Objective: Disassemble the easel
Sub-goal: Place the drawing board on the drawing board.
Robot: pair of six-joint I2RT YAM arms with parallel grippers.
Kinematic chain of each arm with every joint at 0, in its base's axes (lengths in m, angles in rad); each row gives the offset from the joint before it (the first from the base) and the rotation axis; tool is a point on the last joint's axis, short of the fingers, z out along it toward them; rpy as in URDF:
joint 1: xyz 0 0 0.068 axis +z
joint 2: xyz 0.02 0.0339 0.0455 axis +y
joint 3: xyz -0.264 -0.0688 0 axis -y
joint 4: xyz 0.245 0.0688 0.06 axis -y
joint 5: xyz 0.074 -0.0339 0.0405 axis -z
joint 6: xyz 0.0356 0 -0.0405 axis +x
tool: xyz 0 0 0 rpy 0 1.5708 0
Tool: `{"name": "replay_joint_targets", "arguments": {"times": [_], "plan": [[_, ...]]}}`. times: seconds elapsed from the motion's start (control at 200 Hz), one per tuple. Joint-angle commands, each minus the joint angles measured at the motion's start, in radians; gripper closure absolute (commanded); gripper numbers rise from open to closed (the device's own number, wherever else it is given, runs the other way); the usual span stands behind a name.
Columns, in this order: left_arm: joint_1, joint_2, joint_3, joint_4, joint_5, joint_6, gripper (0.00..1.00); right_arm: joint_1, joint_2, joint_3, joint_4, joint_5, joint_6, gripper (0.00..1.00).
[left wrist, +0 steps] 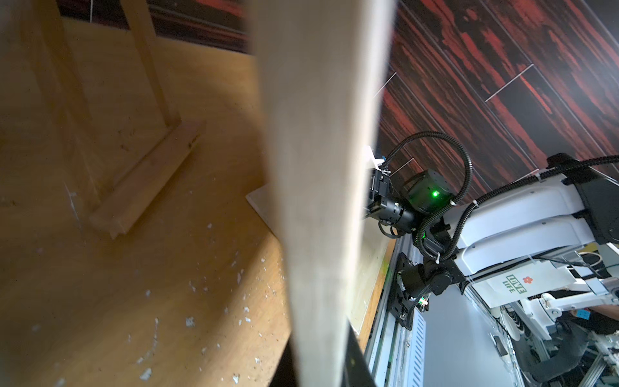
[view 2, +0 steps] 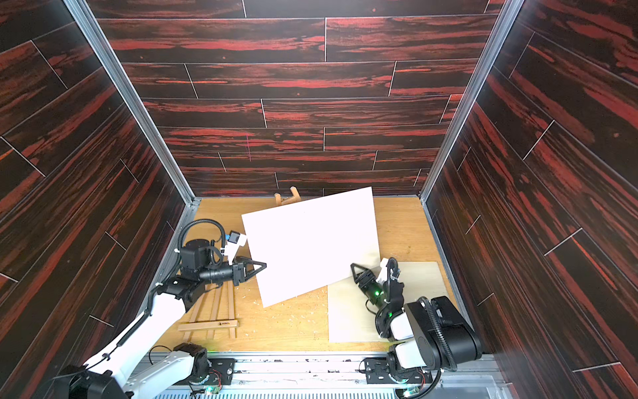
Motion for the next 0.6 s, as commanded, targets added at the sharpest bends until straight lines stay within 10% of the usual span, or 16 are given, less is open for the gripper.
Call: {"name": "replay_joint_targets", "arguments": {"times": [0.0, 0.591], "plan": [[-0.051, 0.001, -0.029, -0.135, -0.076, 0.027, 1.00, 0.049, -0.049, 0.024, 0.308, -0.038, -0.011, 0.37], [-0.077, 0.061, -0.013, -0.132, -0.137, -0.043, 1.00, 0.117, 0.059, -0.095, 0.306, -0.037, 0.106, 0.36]]}}
